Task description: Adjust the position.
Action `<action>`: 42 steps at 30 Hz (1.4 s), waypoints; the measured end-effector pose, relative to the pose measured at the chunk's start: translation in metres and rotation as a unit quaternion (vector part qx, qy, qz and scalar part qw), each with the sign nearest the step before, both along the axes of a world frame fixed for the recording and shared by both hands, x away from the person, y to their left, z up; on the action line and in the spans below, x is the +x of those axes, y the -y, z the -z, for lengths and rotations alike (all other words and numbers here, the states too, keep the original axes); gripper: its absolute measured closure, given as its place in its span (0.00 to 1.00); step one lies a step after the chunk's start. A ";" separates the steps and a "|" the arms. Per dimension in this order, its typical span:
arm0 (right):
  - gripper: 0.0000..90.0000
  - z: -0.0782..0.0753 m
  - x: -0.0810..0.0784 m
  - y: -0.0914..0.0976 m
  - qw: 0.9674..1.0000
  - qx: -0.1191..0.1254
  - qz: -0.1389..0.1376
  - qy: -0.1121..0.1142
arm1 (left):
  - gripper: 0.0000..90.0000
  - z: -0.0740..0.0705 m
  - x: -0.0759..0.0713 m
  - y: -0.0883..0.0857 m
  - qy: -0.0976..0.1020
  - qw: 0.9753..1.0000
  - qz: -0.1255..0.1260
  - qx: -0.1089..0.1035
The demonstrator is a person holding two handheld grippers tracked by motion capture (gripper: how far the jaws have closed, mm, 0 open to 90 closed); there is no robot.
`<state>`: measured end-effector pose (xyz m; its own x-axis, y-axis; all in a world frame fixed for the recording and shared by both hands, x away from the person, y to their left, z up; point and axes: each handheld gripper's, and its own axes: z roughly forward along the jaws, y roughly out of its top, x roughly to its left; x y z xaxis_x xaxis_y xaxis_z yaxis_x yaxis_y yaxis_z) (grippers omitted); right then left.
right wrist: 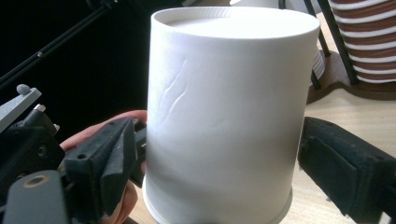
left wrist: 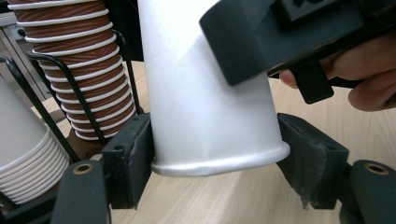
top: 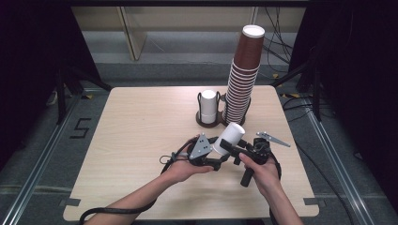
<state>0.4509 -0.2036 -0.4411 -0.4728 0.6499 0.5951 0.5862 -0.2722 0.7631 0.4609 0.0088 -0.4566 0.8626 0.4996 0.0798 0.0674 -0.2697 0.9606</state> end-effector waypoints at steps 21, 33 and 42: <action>0.12 -0.008 -0.008 0.005 1.000 0.002 -0.022 0.005 | 0.35 -0.008 -0.004 -0.011 0.003 1.000 0.011 0.003; 0.12 -0.009 -0.017 0.019 0.997 -0.042 -0.054 0.041 | 0.36 -0.017 -0.003 -0.024 -0.013 0.999 0.027 0.017; 0.14 -0.004 -0.019 0.034 0.987 -0.120 -0.088 0.066 | 0.36 -0.025 -0.005 -0.041 -0.007 0.997 0.041 0.066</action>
